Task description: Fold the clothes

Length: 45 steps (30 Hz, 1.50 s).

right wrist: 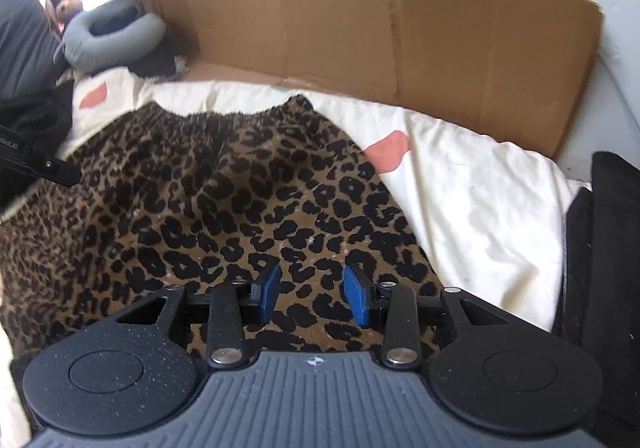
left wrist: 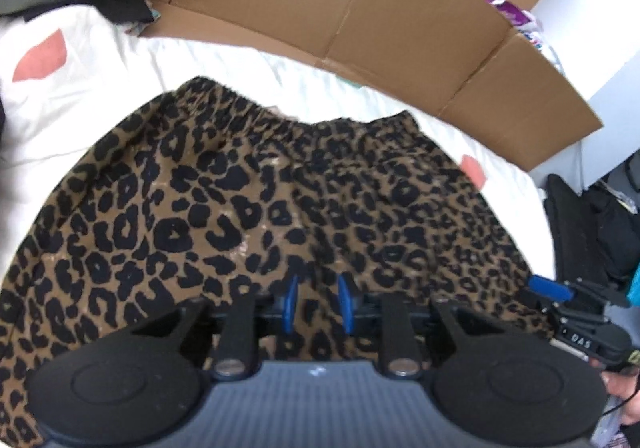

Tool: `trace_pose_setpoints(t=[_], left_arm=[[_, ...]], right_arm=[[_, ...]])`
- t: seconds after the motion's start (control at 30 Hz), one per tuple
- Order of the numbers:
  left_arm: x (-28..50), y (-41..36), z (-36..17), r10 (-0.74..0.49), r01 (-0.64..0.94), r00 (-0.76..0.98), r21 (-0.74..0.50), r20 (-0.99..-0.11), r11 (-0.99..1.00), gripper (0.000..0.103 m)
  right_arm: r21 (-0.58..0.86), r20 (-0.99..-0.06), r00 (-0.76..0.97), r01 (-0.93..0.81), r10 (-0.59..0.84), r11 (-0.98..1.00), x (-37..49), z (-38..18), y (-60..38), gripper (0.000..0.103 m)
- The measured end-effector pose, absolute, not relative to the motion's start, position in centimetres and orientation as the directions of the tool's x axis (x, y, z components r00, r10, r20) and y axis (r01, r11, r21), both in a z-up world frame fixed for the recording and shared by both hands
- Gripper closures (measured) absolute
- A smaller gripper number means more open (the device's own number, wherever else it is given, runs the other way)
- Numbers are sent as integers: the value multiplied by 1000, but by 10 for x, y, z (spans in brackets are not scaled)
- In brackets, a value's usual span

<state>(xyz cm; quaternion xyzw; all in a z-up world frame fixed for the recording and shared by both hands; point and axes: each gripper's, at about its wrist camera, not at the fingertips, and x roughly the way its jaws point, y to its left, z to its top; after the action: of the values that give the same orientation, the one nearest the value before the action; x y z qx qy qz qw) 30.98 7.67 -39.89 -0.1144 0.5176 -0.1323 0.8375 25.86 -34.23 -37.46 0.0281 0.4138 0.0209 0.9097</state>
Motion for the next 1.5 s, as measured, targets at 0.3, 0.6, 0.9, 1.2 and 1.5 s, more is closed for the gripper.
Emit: trace_pose_setpoints(t=[0.3,0.6,0.9,1.2,1.5], left_arm=[[321,113,-449,-258,44,427,-265,-867,963,101],[326,156,-439,-145,-12,459,-170,-876,985,100],[349,154,-421,-184,57,498,-180,-847,982,92],[382,136,-435,-186,73,502,-173,-845,982,83],[396,138,-440,-104,37,506,-98,-856,994,100]], right_arm=[[-17,-815,580,10,-19,1000,291,-407,-352,61],[-75,-856,509,44,-86,996,298,-407,-364,62],[31,-812,584,19,14,999,332,-381,-356,62],[71,-794,603,-32,76,997,392,-386,-339,62],[56,-832,542,-124,115,991,424,-406,-295,61]])
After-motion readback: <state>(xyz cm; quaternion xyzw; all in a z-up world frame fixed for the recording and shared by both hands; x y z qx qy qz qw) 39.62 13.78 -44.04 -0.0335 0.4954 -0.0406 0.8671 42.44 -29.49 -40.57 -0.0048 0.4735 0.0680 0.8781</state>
